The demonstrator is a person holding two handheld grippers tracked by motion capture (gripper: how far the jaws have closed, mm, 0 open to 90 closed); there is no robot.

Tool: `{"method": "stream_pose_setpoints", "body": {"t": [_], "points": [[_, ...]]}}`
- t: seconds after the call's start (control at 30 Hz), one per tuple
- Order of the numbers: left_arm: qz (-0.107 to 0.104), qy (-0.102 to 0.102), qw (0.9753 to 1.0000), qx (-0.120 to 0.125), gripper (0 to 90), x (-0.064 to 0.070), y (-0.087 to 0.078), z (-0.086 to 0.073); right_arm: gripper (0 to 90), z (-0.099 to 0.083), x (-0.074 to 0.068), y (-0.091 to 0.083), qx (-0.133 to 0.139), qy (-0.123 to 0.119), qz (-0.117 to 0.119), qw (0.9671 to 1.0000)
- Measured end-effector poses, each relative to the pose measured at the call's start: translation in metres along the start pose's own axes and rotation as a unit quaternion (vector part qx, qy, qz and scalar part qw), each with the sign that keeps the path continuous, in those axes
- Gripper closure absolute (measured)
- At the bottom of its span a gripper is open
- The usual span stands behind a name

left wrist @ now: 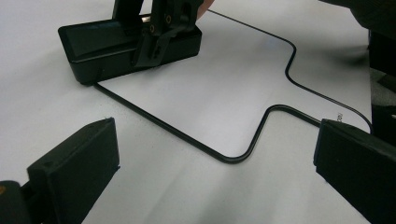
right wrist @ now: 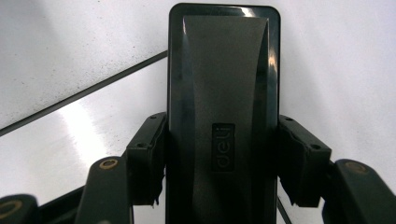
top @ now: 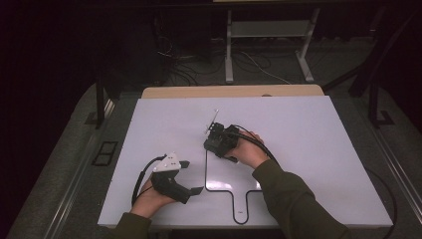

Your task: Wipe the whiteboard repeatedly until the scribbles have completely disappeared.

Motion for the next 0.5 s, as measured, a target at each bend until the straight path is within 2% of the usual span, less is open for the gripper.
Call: {"method": "stream_pose_setpoints", "body": {"t": [0.07,0.1,0.13,0.2,0.27,0.37,0.5], "points": [[-0.001,0.0,1.0,0.0,0.0,0.0,0.0,0.0,39.0,0.0,-0.002,0.0,0.001,-0.007,0.009,0.9999],[0.0,0.0,1.0,-0.001,0.0,0.0,0.0,0.0,39.0,0.0,-0.004,0.0,0.004,-0.006,0.026,0.9996],[0.0,0.001,1.0,-0.001,0.0,0.0,0.0,0.0,39.0,0.0,-0.004,0.0,0.005,-0.004,0.028,0.9996],[0.001,0.001,1.0,0.002,0.0,0.001,-0.001,0.0,39.0,-0.002,0.002,-0.001,0.002,0.001,0.02,0.9998],[0.002,0.001,1.0,0.004,0.0,0.001,-0.001,0.0,39.0,-0.008,0.014,-0.003,-0.005,0.012,-0.001,0.9999],[0.002,0.001,1.0,0.0,0.0,0.0,-0.001,0.0,39.0,-0.023,0.03,-0.007,-0.008,0.023,-0.008,0.9997],[0.002,0.003,1.0,0.001,0.0,0.001,-0.001,0.0,39.0,-0.041,0.041,-0.015,-0.009,0.032,-0.022,0.9992]]}}
Point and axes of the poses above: each handheld gripper's, and its own axes: y roughly forward along the jaws, z roughly out of its top, x roughly to its right, the point moved 2 cm from there along y, roughly forward along the jaws, and after that the axes turned 9 degrees about x, right-handed, at the moved point
